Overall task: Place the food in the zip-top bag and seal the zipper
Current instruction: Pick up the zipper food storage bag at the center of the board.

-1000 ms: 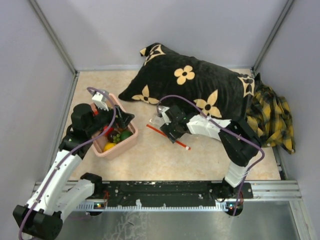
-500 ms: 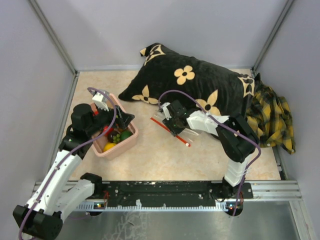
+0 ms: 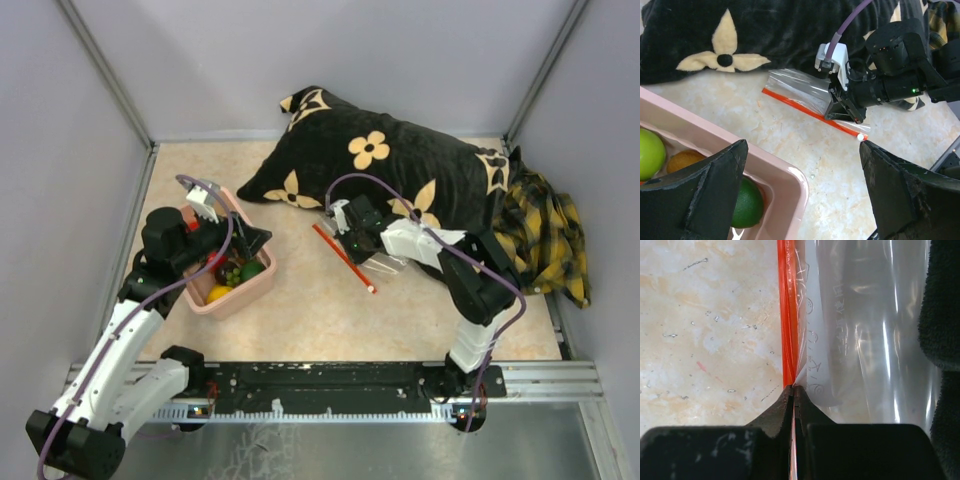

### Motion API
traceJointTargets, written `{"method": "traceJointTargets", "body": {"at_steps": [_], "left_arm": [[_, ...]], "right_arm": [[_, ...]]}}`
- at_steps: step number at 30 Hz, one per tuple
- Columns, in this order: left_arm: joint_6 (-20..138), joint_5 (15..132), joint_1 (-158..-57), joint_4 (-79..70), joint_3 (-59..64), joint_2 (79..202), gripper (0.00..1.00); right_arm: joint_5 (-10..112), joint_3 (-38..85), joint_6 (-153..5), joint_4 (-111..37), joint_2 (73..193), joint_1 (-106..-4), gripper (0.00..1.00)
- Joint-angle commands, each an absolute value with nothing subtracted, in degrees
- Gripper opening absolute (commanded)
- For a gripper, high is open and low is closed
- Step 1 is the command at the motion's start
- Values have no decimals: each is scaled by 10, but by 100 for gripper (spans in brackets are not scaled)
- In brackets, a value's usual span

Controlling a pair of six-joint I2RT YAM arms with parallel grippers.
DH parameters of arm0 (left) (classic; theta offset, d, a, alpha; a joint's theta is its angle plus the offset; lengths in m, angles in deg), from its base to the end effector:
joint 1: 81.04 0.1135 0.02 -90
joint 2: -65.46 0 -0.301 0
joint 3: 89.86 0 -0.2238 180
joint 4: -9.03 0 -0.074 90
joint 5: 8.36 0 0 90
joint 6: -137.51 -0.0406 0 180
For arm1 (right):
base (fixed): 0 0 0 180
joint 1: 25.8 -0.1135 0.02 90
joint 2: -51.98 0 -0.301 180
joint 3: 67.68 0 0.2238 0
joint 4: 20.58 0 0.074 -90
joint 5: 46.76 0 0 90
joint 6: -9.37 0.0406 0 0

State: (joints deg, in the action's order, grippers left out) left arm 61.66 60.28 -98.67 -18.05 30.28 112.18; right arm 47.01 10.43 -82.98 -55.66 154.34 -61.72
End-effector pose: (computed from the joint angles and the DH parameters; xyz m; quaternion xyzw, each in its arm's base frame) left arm 0.1290 -0.0565 0.3566 0.1376 0.7702 -0.3062 0.5423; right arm 0.2794 0.2057 0.2171 -0.3242 0.9078 0.1067 0.2439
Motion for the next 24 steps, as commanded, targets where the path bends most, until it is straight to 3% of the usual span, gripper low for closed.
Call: {"method": "traceJointTargets", "body": {"at_steps": [1,12,24], "left_arm": [[639,571,-987,-158,310,1120,98],[721,542,-996,-119,331,1139,95],[833,576,-1097,23,367,1222,84]], "right_arm": [[492,96,-790,-555,1477,-607,0],[506,30,-693,-449,1328,-604,0],[489,-74,-582,-265,1201,-618,0]]}}
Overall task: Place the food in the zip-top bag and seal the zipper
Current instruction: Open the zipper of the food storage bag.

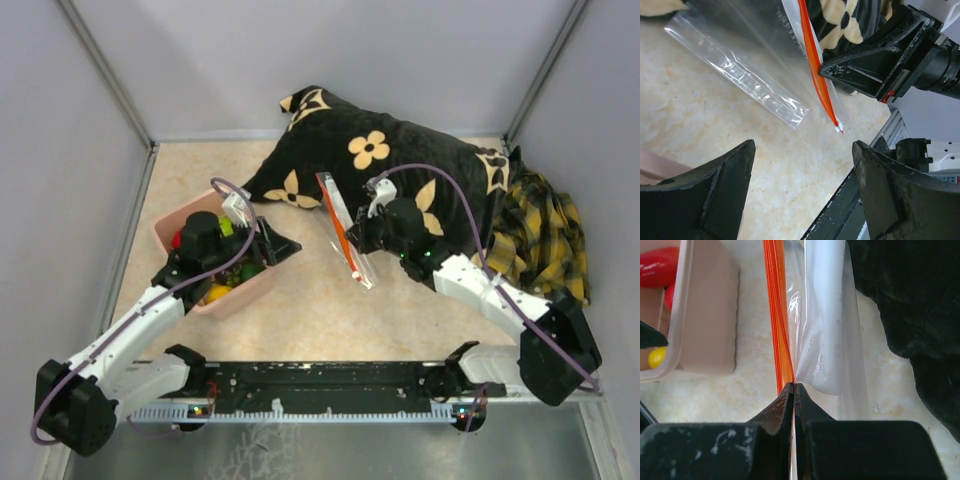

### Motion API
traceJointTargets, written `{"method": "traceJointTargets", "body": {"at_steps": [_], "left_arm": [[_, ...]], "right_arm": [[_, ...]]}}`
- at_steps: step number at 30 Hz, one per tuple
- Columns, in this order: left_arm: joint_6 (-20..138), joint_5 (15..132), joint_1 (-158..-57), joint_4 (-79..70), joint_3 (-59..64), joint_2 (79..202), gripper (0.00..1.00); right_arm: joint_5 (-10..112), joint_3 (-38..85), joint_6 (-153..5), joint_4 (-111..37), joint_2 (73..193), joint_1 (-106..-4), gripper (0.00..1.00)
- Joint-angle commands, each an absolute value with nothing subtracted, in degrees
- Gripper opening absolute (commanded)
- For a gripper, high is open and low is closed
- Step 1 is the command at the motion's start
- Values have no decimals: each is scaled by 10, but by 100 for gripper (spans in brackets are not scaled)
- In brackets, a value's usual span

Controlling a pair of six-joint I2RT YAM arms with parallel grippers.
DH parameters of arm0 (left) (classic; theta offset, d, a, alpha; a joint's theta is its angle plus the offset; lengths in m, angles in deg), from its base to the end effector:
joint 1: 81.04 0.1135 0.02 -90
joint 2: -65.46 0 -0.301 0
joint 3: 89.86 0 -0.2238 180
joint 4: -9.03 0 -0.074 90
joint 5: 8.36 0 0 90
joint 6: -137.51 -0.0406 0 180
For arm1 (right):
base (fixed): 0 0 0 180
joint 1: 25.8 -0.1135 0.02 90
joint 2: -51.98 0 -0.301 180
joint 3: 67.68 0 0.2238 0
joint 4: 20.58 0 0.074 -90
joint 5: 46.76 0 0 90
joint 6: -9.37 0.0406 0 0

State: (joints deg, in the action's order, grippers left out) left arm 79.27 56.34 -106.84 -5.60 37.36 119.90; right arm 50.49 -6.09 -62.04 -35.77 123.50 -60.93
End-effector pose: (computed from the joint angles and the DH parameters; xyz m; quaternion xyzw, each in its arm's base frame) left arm 0.1499 -0.0918 0.3208 0.0906 0.7865 -0.4353 0.4286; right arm 0.2003 0.1472 0.3119 -0.1547 0.8286 0.2895 0.4535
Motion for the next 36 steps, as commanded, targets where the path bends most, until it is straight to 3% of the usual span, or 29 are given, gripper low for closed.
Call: {"method": "traceJointTargets", "body": {"at_steps": [1,8,22,36], "left_arm": [[834,581,-1105,30,362,1231,84],[830,632,-1152,73,336,1283,82],[841,684,-1185,185,326,1355,69],[828,710,-1187,190,304,1406,48]], "right_arm": [[487,-77,-581,-261,1196,-621,0],[444,-91,-585,-238,1168,-661,0],[417,-118,-574,-200,1153,-689,0],[421,-122,-576,-194,1151,-691,0]]}}
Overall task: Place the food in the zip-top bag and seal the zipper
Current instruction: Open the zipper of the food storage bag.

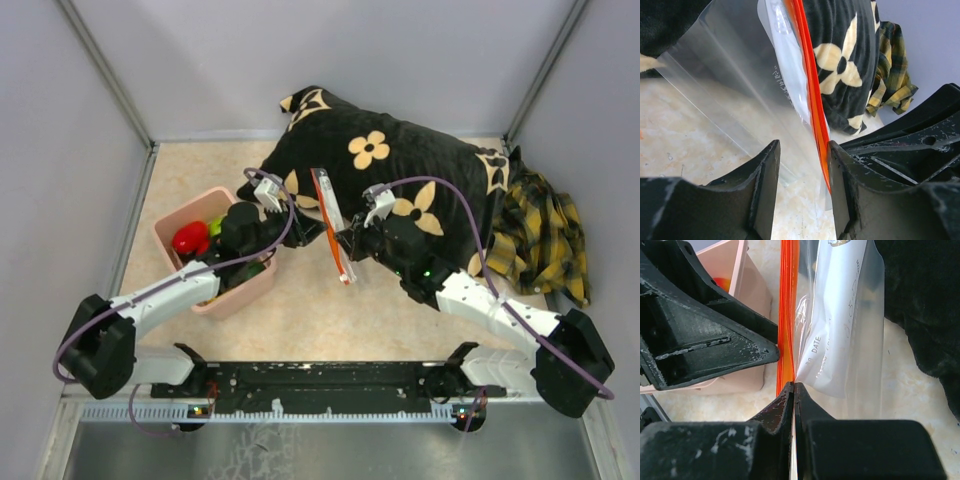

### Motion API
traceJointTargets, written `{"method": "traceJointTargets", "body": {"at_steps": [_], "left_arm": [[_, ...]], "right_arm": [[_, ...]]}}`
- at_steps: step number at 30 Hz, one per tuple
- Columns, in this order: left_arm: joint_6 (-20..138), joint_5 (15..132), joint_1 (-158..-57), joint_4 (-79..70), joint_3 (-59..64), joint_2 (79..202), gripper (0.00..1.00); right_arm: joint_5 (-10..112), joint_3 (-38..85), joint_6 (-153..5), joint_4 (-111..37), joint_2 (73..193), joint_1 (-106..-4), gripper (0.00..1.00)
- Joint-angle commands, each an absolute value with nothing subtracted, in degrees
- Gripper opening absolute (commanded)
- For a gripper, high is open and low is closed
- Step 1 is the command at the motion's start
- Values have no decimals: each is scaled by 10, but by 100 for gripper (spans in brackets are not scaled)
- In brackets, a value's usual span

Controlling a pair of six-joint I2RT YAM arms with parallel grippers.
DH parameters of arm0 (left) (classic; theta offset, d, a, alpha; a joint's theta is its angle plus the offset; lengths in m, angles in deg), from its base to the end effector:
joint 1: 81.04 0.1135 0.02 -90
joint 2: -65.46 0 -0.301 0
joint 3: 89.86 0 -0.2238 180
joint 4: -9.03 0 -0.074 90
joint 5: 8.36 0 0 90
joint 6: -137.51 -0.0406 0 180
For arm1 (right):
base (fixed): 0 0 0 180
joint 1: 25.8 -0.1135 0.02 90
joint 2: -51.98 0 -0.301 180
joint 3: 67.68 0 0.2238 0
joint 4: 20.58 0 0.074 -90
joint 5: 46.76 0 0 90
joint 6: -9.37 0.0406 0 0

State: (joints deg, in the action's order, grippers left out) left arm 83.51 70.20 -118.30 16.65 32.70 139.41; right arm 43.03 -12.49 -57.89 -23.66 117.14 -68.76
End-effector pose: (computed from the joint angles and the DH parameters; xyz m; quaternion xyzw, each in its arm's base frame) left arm 0.2051 -0.1661 0.3216 0.0731 0.7552 -0.4468 0.4740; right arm 0.1652 0.1536 0.3220 -0.1363 0.7709 0.3363 0.5235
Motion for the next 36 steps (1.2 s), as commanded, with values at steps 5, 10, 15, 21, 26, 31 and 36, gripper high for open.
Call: {"method": "traceJointTargets", "body": {"at_steps": [5,10,15,21,26,31,36], "left_arm": [[825,715,-1187,188,302,1415,42],[820,720,-1187,177,295,1424,36],[822,707,-1187,182,294,1428,33],[830,681,-1187,200,292,1441,33],[836,665,-1187,221,295,1449,28],[840,643,-1187,251,302,1453,2],[833,638,-1188,270,315,1438,0]], "right_arm": [[424,-122,-576,-193,1150,-691,0],[427,-124,-577,-191,1148,-692,0],[433,-123,-580,-190,1150,-691,0],[444,-121,-582,-185,1155,-691,0],[453,-120,-582,-183,1158,-691,0],[453,-119,-585,-191,1158,-691,0],[423,-106,-592,-231,1156,-692,9]]}}
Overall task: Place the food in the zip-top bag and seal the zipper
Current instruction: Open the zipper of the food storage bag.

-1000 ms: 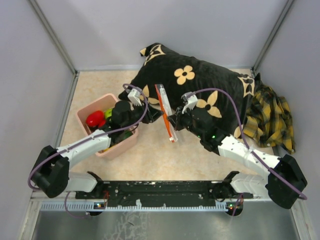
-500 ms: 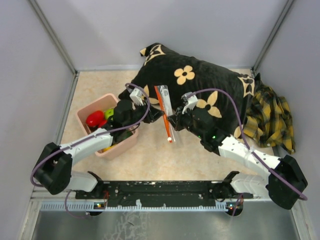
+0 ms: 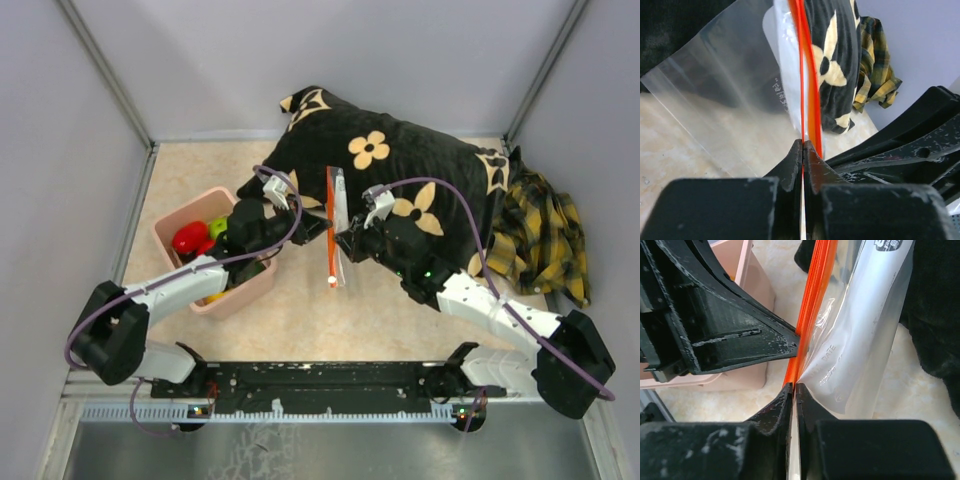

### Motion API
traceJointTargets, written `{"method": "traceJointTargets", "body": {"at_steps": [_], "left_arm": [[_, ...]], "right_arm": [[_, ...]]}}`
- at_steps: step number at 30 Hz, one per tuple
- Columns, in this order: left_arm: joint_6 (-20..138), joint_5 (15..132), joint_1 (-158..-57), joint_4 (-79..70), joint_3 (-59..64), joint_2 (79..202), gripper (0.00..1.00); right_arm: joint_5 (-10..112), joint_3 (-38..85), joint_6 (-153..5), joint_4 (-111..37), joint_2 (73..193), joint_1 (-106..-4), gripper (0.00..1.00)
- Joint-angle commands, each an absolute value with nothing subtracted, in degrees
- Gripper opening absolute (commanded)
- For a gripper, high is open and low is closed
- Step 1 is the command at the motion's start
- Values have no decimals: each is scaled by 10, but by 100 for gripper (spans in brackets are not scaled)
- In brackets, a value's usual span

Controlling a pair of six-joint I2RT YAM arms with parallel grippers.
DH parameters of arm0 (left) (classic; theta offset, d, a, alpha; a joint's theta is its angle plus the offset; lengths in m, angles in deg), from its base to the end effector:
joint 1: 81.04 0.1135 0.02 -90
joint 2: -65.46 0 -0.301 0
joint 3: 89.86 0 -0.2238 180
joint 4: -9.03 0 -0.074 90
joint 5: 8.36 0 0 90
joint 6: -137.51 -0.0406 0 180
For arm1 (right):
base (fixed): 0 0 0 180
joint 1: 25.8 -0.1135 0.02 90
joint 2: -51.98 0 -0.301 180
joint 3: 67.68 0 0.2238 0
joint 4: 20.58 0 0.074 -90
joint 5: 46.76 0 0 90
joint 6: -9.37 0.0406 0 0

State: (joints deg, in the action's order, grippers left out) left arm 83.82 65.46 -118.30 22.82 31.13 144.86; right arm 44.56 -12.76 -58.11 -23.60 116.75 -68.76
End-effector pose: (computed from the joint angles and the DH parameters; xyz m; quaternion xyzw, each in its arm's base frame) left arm 0.2213 -0.1826 0.3184 0.0997 0.7384 -0.4785 0.4646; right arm 0.1632 0.1533 0.3220 -0.1458 0.7682 0.3447 0.5195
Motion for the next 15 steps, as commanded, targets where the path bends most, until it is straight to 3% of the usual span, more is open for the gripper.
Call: {"method": "traceJointTargets", "body": {"at_steps": [1,4,15], "left_arm": [[828,644,-1187,263,316,1434,0],[813,669,-1191,228,311,1425,0],[764,788,-1244,150,295,1414,0]], "right_arm": [[417,-101,-593,-242,1156,-691,15],[413,-90,-596,-264,1162,-691,23],[409,-70,-573,-260,1187,-691,30]]}}
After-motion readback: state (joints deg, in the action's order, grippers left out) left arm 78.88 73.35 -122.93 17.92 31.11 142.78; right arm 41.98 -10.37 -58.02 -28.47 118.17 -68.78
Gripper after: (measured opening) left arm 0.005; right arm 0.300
